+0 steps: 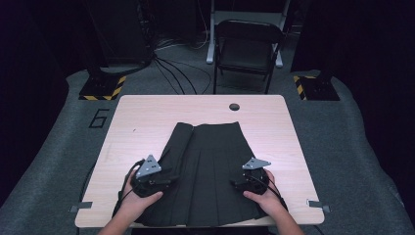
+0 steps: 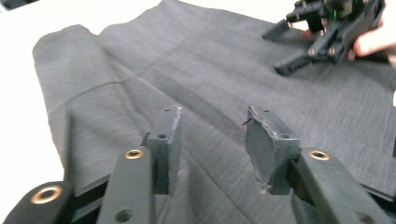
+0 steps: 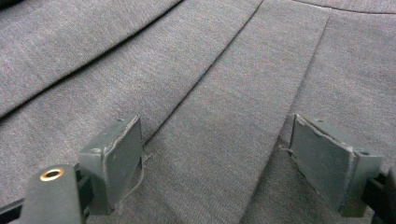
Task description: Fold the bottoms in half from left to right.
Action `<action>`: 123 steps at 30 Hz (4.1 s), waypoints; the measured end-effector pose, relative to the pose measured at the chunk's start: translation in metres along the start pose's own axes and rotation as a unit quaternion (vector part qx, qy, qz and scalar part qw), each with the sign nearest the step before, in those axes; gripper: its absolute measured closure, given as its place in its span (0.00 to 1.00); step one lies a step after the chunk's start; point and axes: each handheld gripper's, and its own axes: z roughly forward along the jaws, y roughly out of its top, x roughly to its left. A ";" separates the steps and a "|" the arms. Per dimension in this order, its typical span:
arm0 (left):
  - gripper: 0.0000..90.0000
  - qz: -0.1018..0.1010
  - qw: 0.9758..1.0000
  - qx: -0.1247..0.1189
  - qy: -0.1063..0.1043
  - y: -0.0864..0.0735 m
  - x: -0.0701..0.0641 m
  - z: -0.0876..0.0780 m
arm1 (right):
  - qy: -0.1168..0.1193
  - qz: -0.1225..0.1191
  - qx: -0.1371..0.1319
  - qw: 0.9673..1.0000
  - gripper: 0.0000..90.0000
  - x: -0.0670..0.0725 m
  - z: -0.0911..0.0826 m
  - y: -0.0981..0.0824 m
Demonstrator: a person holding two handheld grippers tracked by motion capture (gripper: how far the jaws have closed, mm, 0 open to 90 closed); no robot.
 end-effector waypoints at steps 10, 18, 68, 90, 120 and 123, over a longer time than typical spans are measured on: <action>0.47 -0.049 0.998 0.009 0.036 -0.030 0.024 -0.035 | 0.000 -0.002 0.018 1.000 0.24 -0.001 -0.001 0.005; 0.46 -0.062 0.998 0.031 0.013 -0.046 0.007 -0.024 | -0.010 -0.004 0.029 1.000 0.36 0.002 -0.005 0.019; 0.98 -0.041 0.997 -0.028 -0.059 -0.001 -0.011 -0.019 | 0.074 -0.051 0.044 0.995 0.44 0.078 0.075 0.085; 0.98 -0.016 0.987 0.000 -0.158 0.002 -0.066 0.063 | 0.036 0.022 0.032 0.999 0.49 0.030 0.049 0.090; 0.91 0.020 0.981 0.103 -0.162 -0.036 -0.094 0.089 | 0.012 0.000 0.042 0.999 0.71 0.043 0.096 0.122; 0.96 0.022 0.981 0.102 -0.162 -0.035 -0.094 0.088 | 0.011 -0.006 0.033 0.999 0.78 0.043 0.094 0.123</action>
